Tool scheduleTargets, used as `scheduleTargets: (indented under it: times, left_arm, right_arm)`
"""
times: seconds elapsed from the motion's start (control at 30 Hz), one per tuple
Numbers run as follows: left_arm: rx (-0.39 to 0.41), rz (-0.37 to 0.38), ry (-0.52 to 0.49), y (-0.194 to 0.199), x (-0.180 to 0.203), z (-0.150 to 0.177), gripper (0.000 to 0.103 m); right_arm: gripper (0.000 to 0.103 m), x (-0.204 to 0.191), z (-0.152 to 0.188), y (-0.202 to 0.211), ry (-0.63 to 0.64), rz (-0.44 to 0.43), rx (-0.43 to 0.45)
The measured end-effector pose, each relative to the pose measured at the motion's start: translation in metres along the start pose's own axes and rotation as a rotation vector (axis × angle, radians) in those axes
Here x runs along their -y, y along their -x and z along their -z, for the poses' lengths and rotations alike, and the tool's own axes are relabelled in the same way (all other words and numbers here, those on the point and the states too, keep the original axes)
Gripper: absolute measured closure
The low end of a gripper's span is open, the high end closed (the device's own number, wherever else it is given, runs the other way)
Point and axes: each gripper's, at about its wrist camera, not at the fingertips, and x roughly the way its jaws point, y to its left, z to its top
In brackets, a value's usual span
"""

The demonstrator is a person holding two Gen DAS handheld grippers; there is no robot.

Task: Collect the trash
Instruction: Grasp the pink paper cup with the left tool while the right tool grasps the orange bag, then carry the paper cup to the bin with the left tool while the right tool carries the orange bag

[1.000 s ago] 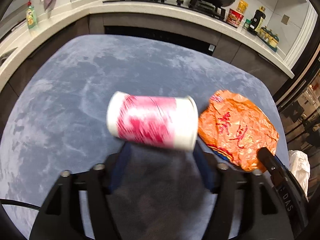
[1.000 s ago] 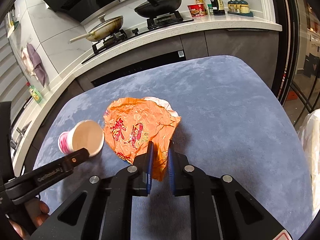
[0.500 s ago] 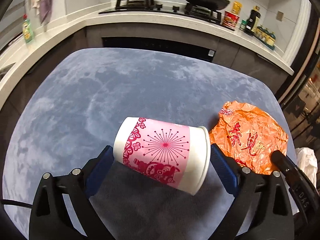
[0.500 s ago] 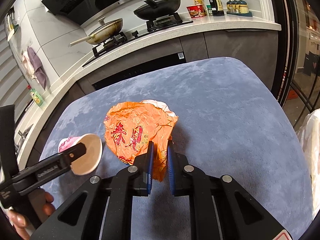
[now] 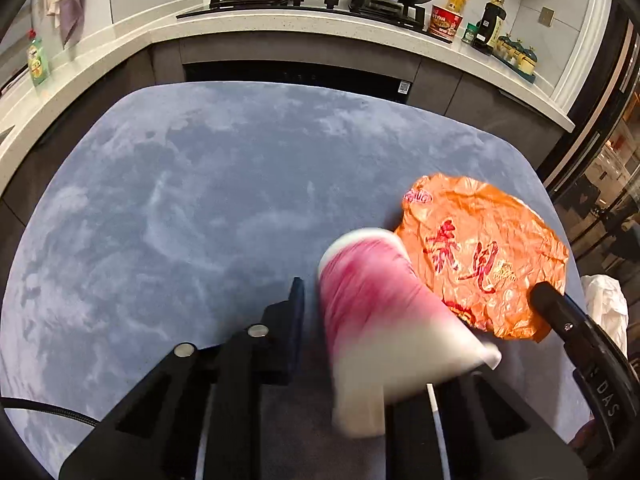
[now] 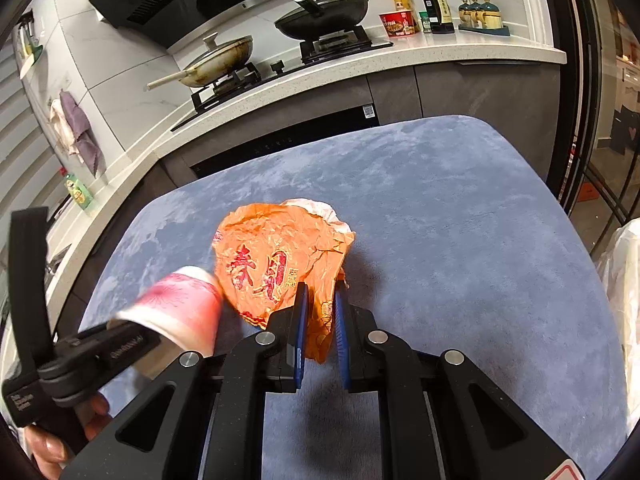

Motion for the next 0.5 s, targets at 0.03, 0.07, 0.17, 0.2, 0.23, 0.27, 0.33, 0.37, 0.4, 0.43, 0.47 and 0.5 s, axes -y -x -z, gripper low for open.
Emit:
scheduleTargets:
  times: [0.03,0.07,0.17,0.2,0.23,0.27,0.33,0.37,0.4,0.43,0.47,0.5]
  left_arm:
    - [0.0,0.0,-0.006,0.002,0.004,0.003,0.093]
    - [-0.001,0.007,-0.008,0.005,0.006,0.005,0.094]
    - [0.007,0.019,-0.024,0.015,0.017,0.012,0.095]
    - [0.01,0.029,-0.033,0.02,0.023,0.015,0.096]
    - [0.012,0.033,-0.04,0.024,0.028,0.016,0.096]
    - [0.016,0.038,-0.049,0.029,0.033,0.019,0.097]
    - [0.023,0.051,-0.067,0.036,0.044,0.022,0.099]
    - [0.025,0.057,-0.077,0.041,0.051,0.024,0.099]
    - [0.026,0.063,-0.083,0.044,0.056,0.026,0.099]
    - [0.028,0.072,-0.093,0.049,0.063,0.029,0.1]
    - [0.03,0.077,-0.105,0.053,0.071,0.031,0.1]
    - [0.031,0.081,-0.114,0.056,0.077,0.033,0.1]
  right_arm:
    - [0.091,0.001,0.0,0.003,0.0,0.0,0.004]
    - [0.091,0.002,0.001,0.007,0.0,0.001,0.008]
    - [0.091,0.008,0.001,0.02,-0.007,0.004,0.024]
    - [0.091,0.009,0.001,0.023,-0.01,0.005,0.028]
    - [0.091,0.012,0.002,0.028,-0.014,0.007,0.035]
    - [0.091,0.014,0.002,0.033,-0.018,0.009,0.041]
    - [0.091,0.021,0.002,0.043,-0.026,0.012,0.054]
    - [0.091,0.024,0.002,0.048,-0.031,0.014,0.061]
    - [0.091,0.029,0.003,0.055,-0.036,0.016,0.07]
    - [0.091,0.033,0.003,0.063,-0.041,0.021,0.081]
    - [0.091,0.037,0.003,0.067,-0.045,0.023,0.087]
    - [0.092,0.043,0.002,0.075,-0.053,0.026,0.097]
